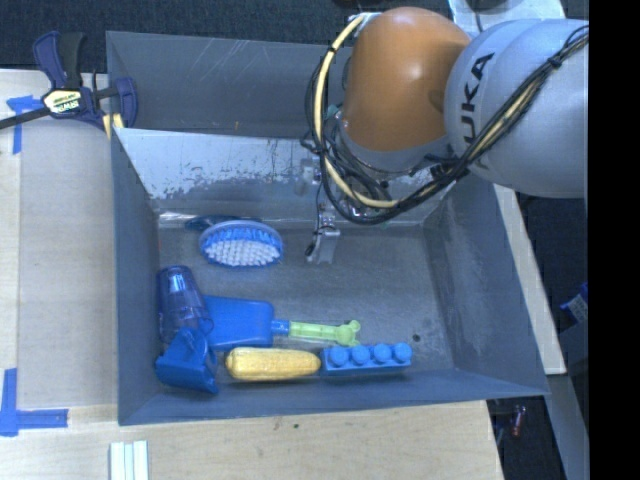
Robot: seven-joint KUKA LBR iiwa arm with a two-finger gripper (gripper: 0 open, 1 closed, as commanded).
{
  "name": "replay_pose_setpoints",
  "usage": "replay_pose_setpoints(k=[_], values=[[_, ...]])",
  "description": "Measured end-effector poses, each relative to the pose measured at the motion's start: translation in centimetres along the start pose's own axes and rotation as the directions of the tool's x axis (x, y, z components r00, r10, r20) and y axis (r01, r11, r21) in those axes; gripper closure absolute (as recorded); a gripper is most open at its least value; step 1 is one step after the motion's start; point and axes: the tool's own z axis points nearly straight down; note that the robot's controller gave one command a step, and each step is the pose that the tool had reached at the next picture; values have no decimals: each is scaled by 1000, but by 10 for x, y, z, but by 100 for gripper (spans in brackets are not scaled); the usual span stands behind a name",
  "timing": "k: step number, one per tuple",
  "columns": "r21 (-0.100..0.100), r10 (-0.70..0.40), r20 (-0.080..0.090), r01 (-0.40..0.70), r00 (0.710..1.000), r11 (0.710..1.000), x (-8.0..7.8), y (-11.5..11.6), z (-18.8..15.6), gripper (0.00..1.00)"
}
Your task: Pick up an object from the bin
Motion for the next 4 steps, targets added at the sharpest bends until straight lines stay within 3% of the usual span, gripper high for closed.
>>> replay_pose_setpoints(k=[1,2,3,4], values=[[-1,3,8,-3,1000,1000,-2,0,-4,0],[-2,13,11,-13,1000,1000,-21,52,137,0],[-5,146,23,-146,989,989,-25,42,58,0],[-1,23,4,-23,1000,1000,-18,50,134,0]])
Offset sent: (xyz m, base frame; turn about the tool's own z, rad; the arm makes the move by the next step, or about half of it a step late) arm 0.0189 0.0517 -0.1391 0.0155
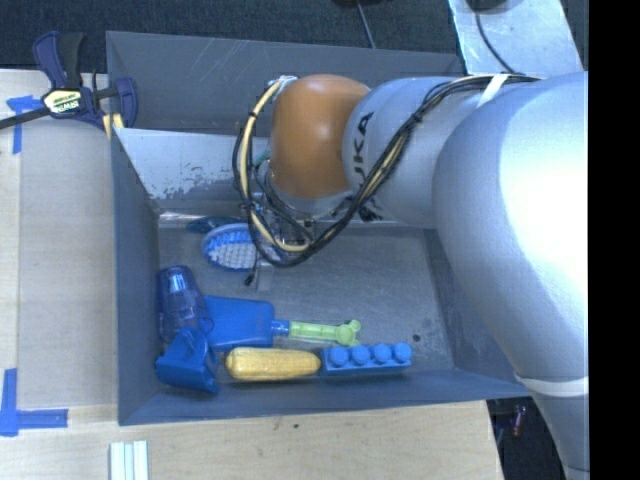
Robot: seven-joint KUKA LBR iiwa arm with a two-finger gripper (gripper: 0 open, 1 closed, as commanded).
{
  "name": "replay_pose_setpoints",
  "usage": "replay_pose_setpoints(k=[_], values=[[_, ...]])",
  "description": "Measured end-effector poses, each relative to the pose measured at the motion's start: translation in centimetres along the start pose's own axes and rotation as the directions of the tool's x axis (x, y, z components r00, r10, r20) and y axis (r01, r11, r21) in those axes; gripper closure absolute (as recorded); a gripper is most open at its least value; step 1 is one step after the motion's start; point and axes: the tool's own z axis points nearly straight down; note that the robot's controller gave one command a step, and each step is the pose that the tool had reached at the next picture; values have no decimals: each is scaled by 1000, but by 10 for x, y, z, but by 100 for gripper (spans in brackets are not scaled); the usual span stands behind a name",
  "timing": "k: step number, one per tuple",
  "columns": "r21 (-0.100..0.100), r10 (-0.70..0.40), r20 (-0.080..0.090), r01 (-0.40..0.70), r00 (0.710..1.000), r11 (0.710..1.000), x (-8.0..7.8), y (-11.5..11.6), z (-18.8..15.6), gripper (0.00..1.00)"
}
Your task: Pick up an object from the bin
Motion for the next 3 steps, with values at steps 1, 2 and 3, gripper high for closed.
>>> replay_pose_setpoints(k=[1,2,3], values=[[-3,91,19,-91,996,996,2,6,3,0],[-4,9,13,-9,1000,1000,-3,1,-4,100],[-4,9,14,-9,1000,1000,-3,1,-4,100]])
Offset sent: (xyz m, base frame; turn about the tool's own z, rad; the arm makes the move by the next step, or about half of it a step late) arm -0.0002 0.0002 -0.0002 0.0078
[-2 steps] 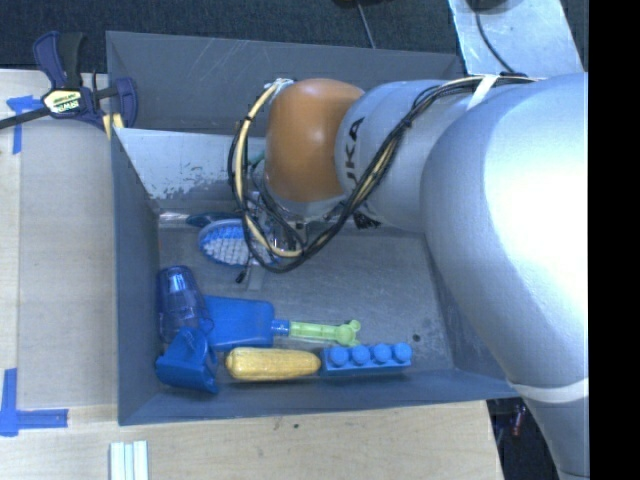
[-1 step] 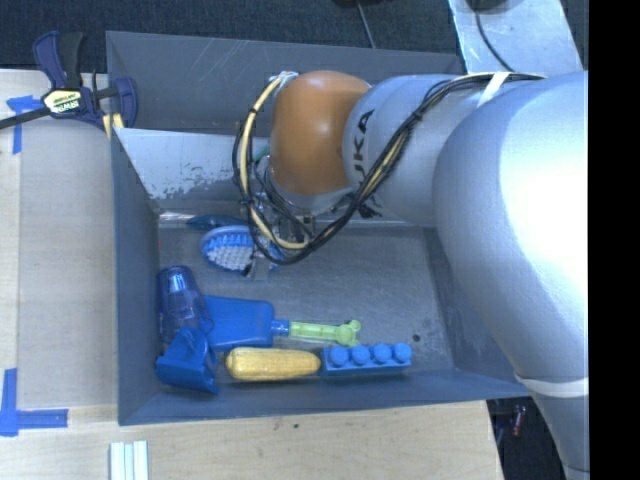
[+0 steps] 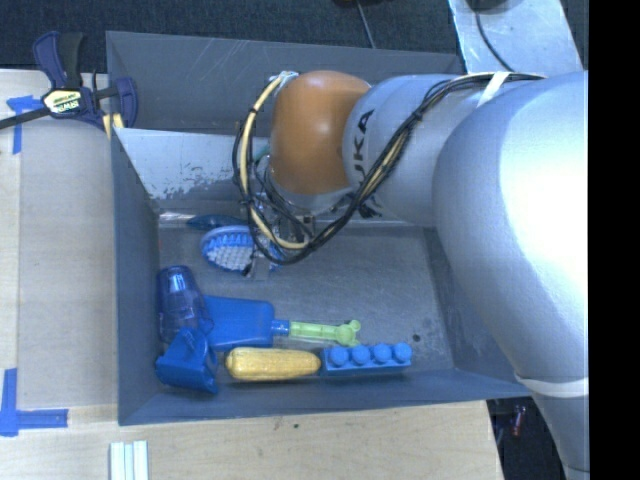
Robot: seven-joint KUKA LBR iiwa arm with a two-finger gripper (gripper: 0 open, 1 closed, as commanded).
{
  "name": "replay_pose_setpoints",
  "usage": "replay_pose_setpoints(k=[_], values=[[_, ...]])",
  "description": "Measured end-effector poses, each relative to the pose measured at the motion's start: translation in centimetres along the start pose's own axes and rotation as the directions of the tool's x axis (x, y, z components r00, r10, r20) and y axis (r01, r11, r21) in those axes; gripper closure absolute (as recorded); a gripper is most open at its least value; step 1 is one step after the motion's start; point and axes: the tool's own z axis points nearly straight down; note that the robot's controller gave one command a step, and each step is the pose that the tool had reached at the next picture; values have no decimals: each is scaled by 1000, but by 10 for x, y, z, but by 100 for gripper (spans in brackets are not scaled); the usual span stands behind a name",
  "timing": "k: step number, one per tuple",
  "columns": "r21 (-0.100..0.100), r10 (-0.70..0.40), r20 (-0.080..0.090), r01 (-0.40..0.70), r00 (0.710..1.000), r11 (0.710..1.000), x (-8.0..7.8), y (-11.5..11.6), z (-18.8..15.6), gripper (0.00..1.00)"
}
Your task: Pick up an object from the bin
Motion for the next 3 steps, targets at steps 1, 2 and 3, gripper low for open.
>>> replay_pose_setpoints(k=[1,2,3], values=[[-1,0,2,0,1000,1000,0,0,-3,100],[2,0,-9,0,1000,1000,3,-1,-27,100],[1,1,-2,-1,1000,1000,0,0,-60,100]])
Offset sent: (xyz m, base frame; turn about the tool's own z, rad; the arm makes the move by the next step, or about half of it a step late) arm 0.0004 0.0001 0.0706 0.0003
